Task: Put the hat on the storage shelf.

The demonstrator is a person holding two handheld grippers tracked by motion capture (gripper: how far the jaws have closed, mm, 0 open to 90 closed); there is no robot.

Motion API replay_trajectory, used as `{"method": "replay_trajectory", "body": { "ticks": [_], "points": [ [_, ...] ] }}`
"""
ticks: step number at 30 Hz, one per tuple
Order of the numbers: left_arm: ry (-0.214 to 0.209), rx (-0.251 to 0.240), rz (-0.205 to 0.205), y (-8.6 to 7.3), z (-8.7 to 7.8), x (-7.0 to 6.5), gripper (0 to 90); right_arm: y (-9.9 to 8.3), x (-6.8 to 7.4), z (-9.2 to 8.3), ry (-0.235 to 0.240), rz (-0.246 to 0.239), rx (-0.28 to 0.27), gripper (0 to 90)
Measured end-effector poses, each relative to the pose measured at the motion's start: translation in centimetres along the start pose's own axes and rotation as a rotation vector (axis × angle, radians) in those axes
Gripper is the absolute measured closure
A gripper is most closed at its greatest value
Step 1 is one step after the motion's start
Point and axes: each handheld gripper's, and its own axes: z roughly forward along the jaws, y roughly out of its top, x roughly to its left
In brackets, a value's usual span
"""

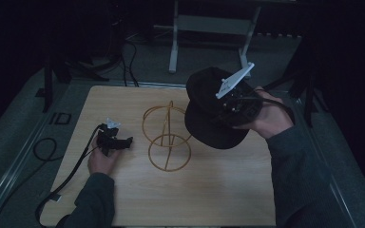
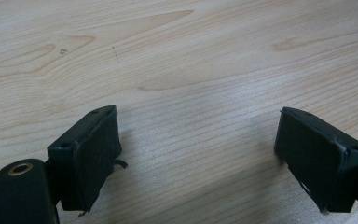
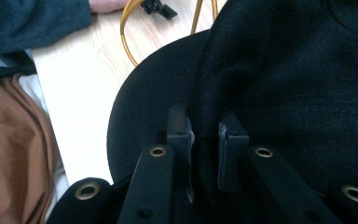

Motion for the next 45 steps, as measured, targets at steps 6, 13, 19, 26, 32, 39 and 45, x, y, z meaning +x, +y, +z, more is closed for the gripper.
{"method": "replay_trajectory", "body": {
  "ticks": [6, 13, 19, 26, 32, 39, 45],
  "points": [
    [0.0, 0.0, 0.0, 0.0, 0.0, 0.0, 13.7, 0.7, 0.3, 0.0, 0.003, -0.015, -0.009, 79.5],
    [0.0, 0.0, 0.0, 0.0, 0.0, 0.0, 13.7, 1.8, 0.6, 0.3, 0.018, -0.024, -0.023, 79.5],
    [0.0, 0.003, 0.004, 0.0, 0.0, 0.0, 13.7, 2.8, 0.9, 0.6, 0.025, -0.045, -0.029, 79.5],
    [-0.001, 0.002, 0.002, 0.0, 0.0, 0.0, 13.7, 3.9, 1.3, 1.0, 0.034, -0.067, -0.042, 79.5],
    [-0.001, 0.002, 0.002, 0.0, 0.0, 0.0, 13.8, 4.7, 1.7, 2.0, 0.048, -0.087, -0.036, 79.4],
    [0.0, 0.002, 0.001, 0.0, 0.0, 0.0, 13.8, 6.0, 2.6, 3.0, 0.069, -0.116, -0.027, 79.4],
    [0.0, 0.001, 0.0, 0.0, 0.0, 0.0, 13.7, 6.7, 2.9, 4.0, 0.081, -0.131, -0.016, 79.3]
  ]
}}
